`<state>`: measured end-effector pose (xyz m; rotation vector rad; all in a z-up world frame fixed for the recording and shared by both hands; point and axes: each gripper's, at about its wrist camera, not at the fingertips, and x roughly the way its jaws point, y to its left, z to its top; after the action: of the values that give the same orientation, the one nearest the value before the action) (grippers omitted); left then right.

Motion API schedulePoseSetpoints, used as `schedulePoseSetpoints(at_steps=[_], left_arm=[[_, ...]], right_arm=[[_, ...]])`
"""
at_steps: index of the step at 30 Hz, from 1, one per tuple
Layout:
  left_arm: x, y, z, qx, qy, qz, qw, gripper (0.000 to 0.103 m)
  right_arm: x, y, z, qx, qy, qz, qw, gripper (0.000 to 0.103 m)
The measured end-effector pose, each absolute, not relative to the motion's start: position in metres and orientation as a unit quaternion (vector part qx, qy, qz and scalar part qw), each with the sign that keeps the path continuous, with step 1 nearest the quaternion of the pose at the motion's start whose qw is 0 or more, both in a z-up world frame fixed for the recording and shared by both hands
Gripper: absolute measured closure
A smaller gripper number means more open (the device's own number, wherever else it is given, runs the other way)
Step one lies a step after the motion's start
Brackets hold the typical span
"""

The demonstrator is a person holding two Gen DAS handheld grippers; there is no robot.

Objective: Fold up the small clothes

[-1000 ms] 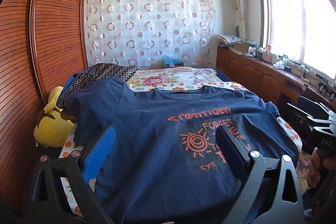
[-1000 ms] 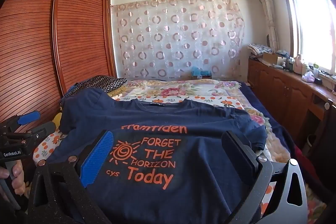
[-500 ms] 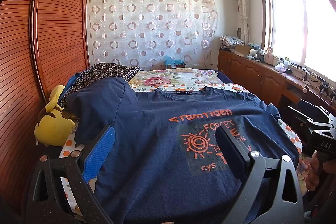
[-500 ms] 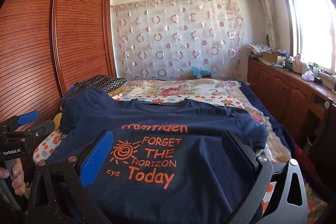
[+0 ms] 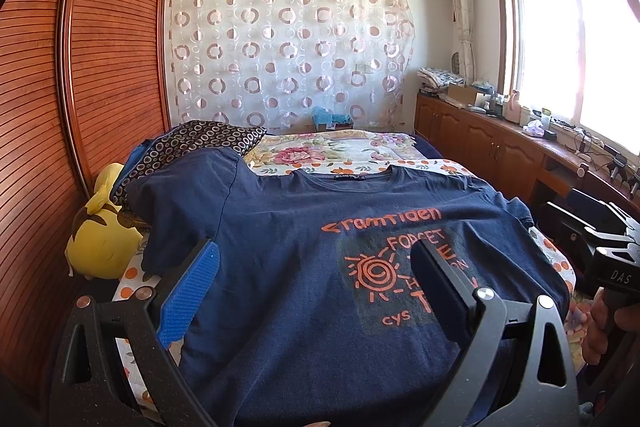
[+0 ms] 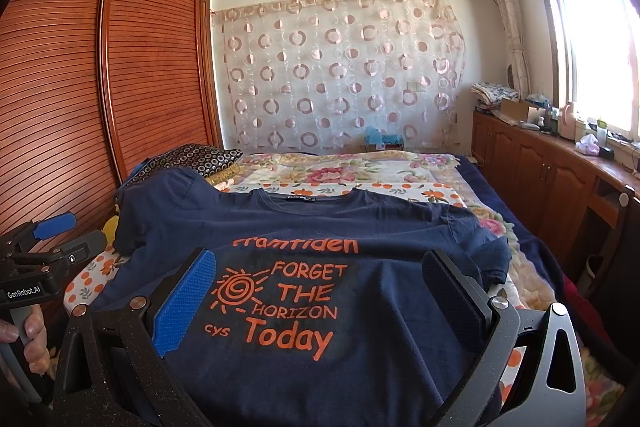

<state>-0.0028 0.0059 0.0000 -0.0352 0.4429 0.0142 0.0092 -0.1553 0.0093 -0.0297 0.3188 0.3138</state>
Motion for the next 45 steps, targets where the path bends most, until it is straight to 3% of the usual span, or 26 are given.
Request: schedulePoseSetpoints(at_steps=[45], left_arm=[[-0.008, 0.003, 0.015, -0.010, 0.207, 0.007, 0.978, 0.006]], right_arm=[[0.008, -0.154, 0.008, -0.010, 0.145, 0.156, 0.977, 0.000]])
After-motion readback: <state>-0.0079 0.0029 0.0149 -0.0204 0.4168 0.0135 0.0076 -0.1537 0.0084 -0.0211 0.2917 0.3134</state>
